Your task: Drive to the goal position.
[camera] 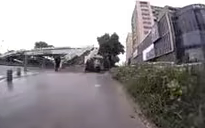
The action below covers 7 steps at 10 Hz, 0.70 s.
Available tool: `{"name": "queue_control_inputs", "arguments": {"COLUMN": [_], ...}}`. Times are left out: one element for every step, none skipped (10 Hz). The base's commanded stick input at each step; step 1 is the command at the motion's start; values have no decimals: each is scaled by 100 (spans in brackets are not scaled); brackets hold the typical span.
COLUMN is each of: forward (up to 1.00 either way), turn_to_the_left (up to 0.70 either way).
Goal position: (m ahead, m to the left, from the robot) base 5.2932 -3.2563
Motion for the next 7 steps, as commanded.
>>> {"name": "queue_control_inputs", "arguments": {"forward": [70, 70, 70, 70, 70, 70, 70], "turn_to_the_left": [0, 0, 0, 0, 0, 0, 0]}}
